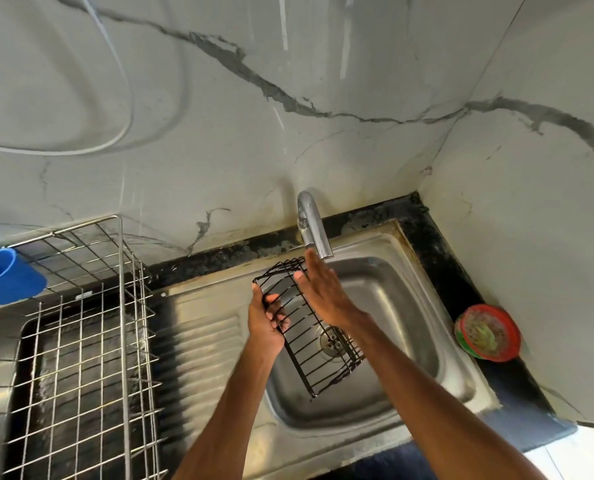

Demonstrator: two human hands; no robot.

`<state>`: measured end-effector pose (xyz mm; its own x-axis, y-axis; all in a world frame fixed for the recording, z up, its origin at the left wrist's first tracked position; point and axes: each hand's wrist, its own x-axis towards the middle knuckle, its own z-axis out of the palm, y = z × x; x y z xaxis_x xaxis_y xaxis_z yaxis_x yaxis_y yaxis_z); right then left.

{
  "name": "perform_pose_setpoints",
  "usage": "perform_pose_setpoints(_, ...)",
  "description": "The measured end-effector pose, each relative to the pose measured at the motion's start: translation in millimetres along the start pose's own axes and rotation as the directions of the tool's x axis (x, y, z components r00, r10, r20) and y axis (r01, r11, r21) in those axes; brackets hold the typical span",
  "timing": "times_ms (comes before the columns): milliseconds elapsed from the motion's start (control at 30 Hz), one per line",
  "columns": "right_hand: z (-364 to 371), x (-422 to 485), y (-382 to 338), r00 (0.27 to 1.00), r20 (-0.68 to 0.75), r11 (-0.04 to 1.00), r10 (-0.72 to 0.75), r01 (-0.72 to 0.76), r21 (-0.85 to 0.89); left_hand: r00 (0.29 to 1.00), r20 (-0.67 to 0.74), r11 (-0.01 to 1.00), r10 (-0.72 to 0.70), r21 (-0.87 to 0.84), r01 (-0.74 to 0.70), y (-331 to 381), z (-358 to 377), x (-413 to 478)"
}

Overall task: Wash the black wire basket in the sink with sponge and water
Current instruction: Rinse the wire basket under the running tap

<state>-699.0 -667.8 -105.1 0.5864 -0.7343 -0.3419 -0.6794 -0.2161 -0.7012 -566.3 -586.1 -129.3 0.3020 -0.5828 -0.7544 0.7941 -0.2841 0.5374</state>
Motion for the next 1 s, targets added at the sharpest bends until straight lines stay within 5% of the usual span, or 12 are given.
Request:
perform_pose_setpoints(100, -3, 7, -1, 0.995, 0.008, 0.994, 0.099, -0.098, -0.037, 0.999, -0.017, 0.999, 0.03, -0.023, -0.03, -3, 4, -7)
perform_pose_setpoints(267, 12, -23, -16, 0.969, 0.001, 0.954, -0.245, 0.242, -0.178, 0.989, 0.088, 0.976, 0.117, -0.192, -0.098, 1, -6, 2)
perform_pose_setpoints(367, 6, -14, -1, 0.967, -0.13, 0.966, -0.22, 0.197, -0.165, 0.965, 0.207, 0.979, 0.159, -0.16, -0.127, 4, -14, 2)
perform_pose_setpoints(467, -11, -2, 11, 0.981, -0.193, 0.992, -0.031, 0.054, 0.114, 0.938, 0.316, 0.981, 0.145, -0.17, -0.094, 7, -19, -2)
perform_pose_setpoints(567, -40, 3, 9, 0.972, -0.01, 0.742, 0.237, -0.174, 0.647, 0.903, 0.411, 0.977, 0.122, -0.21, -0.036, 7, -26, -4)
perform_pose_setpoints(667, -50, 3, 19, 0.923, 0.195, 0.626, 0.332, -0.371, 0.686, 0.882, 0.45, 0.979, 0.137, -0.198, -0.051, 3, -25, -4)
perform_pose_setpoints(767, -50, 0, 23, 0.936, 0.146, 0.578, 0.321, -0.315, 0.753, 0.924, 0.353, 0.989, 0.15, -0.067, -0.136, 4, -18, -3)
perform_pose_setpoints(900, -56, -1, 27, 0.95, 0.216, 0.386, 0.226, -0.291, 0.875, 0.934, 0.322, 0.972, 0.158, 0.116, -0.204, 11, -24, 0)
perform_pose_setpoints(1000, -63, -3, 28, 0.961, 0.222, 0.485, 0.165, -0.275, 0.83, 0.947, 0.286, 0.922, 0.149, 0.305, -0.237, 27, -40, 6)
